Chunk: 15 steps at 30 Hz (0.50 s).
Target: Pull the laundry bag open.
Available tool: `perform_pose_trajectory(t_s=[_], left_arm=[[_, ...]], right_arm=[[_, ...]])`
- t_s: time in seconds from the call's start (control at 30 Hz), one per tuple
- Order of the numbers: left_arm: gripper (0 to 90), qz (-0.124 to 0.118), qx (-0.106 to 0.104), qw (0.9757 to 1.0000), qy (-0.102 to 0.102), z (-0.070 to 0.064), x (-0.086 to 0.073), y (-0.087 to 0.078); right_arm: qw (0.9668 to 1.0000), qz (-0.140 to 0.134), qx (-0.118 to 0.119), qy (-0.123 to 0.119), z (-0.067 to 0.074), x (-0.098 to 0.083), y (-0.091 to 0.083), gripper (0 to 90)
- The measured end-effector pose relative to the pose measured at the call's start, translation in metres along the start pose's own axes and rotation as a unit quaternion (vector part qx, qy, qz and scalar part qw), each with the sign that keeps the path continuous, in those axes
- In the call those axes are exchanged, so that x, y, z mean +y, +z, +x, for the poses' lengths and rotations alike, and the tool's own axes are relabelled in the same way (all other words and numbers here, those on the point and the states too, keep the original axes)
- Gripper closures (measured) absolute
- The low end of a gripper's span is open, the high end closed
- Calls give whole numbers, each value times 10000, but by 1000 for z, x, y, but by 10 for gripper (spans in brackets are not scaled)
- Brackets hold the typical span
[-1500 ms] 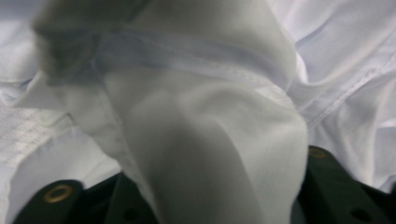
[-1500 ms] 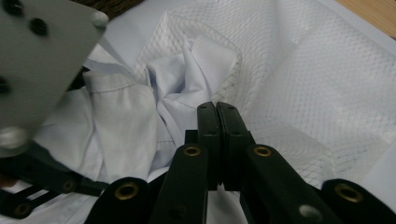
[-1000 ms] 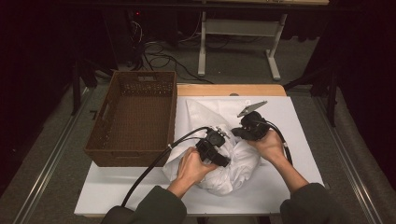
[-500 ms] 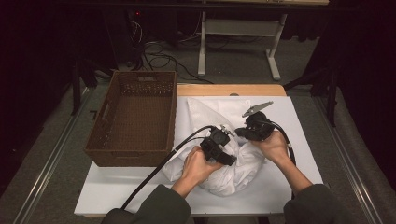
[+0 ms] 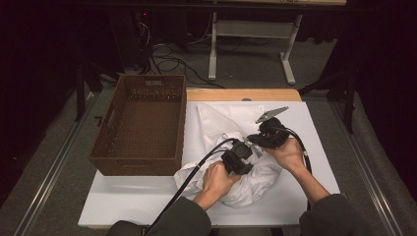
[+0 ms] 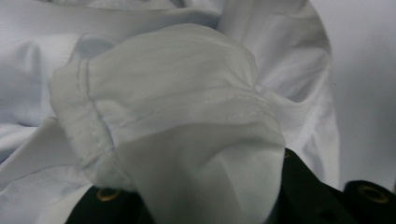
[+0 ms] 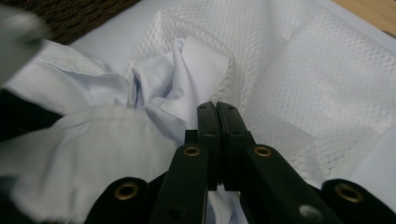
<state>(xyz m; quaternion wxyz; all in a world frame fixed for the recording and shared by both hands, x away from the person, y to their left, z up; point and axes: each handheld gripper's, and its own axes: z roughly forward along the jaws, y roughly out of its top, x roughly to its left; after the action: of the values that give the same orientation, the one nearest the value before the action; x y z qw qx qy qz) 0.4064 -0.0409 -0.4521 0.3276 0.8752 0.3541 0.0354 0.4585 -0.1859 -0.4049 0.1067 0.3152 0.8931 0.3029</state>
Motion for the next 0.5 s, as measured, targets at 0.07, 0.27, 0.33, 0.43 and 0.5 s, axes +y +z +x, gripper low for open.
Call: perform_pose_trajectory(t_s=[0.07,0.27,0.33,0.43,0.5], left_arm=[[822,30,216,9997,-130,9,0,8],[764,-20,447,9982,-395,19,3,16],[637,-56,391,9986,-363,17,3,10],[468,-167,249,9995,-139,14,3,-19],[408,-205,238,9995,-104,16,2,-36]], right_arm=[[10000,-1,10,-13,0,0,3,900],[9999,98,5,-41,5,1,7,900],[9999,111,-29,-106,7,1,7,900],[9999,80,-63,-106,8,1,6,900],[9999,96,-108,-93,9,2,5,900]])
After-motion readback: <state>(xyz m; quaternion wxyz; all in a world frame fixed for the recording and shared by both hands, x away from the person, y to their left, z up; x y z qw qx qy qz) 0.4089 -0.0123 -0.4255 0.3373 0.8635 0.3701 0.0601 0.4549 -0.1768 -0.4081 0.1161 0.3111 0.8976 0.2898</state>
